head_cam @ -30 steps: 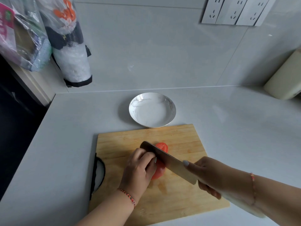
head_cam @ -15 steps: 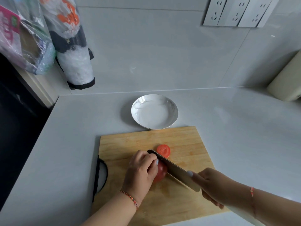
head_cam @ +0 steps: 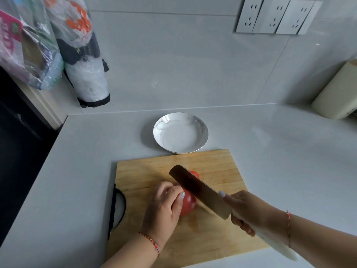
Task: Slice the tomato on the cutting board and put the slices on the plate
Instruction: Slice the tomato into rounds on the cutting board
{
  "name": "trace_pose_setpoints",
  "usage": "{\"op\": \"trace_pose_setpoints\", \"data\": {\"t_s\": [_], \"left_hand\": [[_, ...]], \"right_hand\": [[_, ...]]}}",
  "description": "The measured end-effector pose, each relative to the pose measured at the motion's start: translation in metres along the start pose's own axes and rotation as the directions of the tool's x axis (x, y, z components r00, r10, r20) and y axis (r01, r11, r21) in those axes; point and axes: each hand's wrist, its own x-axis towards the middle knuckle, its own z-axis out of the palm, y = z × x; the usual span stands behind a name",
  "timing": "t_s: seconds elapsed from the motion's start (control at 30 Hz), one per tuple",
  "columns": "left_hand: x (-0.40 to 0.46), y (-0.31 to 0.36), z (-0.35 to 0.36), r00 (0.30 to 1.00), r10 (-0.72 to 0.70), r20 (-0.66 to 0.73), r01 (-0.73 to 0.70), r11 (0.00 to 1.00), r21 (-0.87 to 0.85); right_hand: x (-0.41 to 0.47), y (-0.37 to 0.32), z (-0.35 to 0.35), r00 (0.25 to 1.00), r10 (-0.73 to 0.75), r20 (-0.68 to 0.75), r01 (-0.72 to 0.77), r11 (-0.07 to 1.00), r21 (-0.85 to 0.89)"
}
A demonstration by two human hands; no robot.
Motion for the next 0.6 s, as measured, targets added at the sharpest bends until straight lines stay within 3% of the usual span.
{"op": "trace_pose_setpoints", "data": {"t_s": [0.3,0.6], "left_hand": [[0.002,0.001,-0.001,0.999,-0.035,0.021,0.035,0.999,-0.039],[0.003,0.002,0.0,0.999,-0.032,0.017,0.033,0.999,-0.04]], "right_hand": [[-0.037,-0.022,-0.014,0.991,-0.119,0.057,0.127,0.978,-0.163],[-0.047,-0.022,-0.017,0.994,-0.067,0.083,0.082,0.976,-0.201]]}}
